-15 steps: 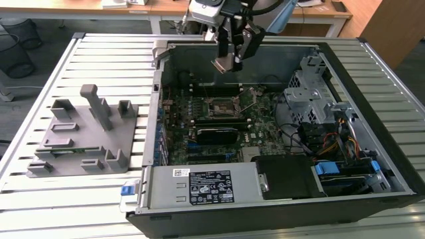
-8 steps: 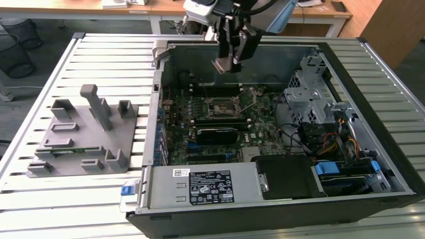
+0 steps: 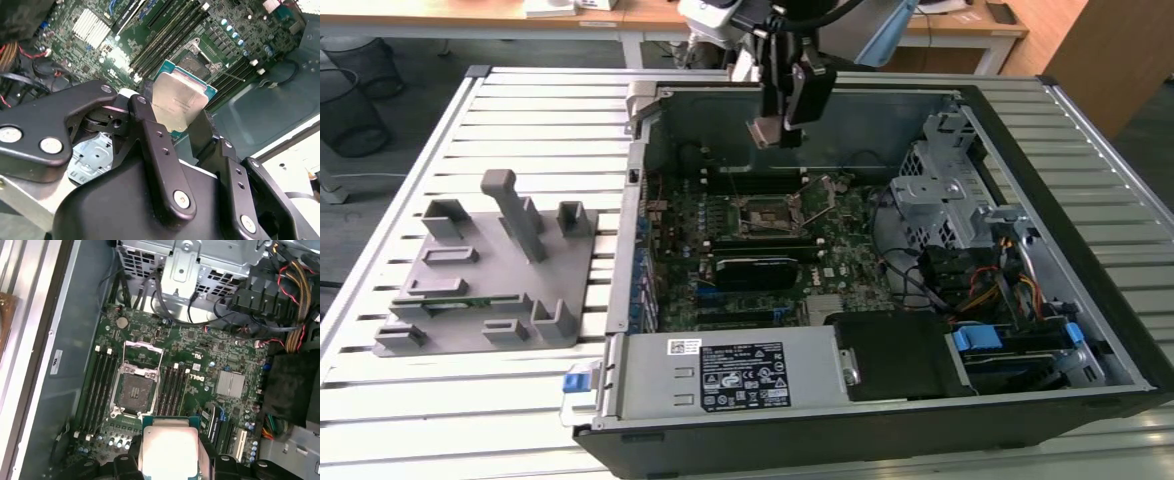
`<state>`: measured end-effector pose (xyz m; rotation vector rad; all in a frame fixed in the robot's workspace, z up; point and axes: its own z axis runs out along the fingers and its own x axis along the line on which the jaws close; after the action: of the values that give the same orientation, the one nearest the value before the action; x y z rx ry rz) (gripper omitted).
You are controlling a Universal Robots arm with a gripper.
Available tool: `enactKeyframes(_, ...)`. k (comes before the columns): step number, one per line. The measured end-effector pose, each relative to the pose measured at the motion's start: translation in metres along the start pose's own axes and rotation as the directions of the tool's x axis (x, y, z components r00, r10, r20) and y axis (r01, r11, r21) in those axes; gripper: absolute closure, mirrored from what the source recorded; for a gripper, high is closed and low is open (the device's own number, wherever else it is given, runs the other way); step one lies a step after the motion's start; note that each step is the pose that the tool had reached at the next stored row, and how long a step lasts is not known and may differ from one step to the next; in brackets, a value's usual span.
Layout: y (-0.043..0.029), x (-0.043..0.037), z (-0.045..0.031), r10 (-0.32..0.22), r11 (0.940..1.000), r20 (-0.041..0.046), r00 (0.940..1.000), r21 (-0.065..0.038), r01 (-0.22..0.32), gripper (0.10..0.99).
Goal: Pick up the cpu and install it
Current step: 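Place the cpu into insertion slot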
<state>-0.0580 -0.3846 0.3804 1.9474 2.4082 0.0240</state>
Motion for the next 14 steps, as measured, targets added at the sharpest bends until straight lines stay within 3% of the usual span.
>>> enactKeyframes(9,0.0004,0.0045,0.0118,0.070,0.9975,0.0019,0.9975,0.001,-0.070,0.557)
enactKeyframes(14,0.0003,0.0048,0.0169,0.148,0.9889,0.0057,0.9889,0.003,-0.148,0.557)
